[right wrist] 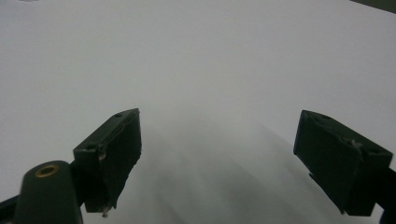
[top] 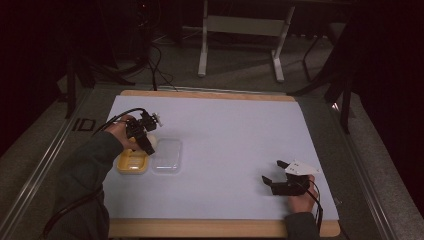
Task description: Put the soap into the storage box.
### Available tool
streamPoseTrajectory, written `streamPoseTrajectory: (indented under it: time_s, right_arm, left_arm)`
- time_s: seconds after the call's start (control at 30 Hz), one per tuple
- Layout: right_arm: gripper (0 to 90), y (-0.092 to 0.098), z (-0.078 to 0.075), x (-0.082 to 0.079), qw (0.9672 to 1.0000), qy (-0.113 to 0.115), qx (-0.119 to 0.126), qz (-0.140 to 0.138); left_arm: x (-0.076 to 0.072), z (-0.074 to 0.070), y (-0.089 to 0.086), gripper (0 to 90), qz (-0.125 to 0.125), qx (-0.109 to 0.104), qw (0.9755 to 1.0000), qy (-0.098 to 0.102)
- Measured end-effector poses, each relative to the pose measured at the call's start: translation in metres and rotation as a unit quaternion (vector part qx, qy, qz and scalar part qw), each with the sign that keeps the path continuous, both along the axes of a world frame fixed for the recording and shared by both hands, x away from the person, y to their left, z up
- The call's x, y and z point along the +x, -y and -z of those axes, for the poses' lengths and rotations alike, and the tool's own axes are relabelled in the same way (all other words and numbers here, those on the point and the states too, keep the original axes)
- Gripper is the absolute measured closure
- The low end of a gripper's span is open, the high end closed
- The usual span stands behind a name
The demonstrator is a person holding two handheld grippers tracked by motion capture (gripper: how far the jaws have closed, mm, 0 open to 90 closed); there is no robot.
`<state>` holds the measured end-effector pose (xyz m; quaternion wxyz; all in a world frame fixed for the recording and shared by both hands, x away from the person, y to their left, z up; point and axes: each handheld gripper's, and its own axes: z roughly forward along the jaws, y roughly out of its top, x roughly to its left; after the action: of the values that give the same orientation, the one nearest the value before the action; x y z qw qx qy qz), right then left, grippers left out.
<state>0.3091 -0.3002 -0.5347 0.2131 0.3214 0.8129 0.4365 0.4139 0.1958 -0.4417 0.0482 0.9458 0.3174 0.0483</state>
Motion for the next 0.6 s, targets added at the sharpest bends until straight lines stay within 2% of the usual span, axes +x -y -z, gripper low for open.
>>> streamPoseTrajectory:
  time_s: [0.6]
  right_arm:
    - [14.8, 0.000, 0.000, 0.000, 1.0000, 0.000, 0.000, 0.000]
  left_arm:
    - [-0.006, 0.006, -0.023, 25.7, -0.024, 0.001, 0.9997, -0.005]
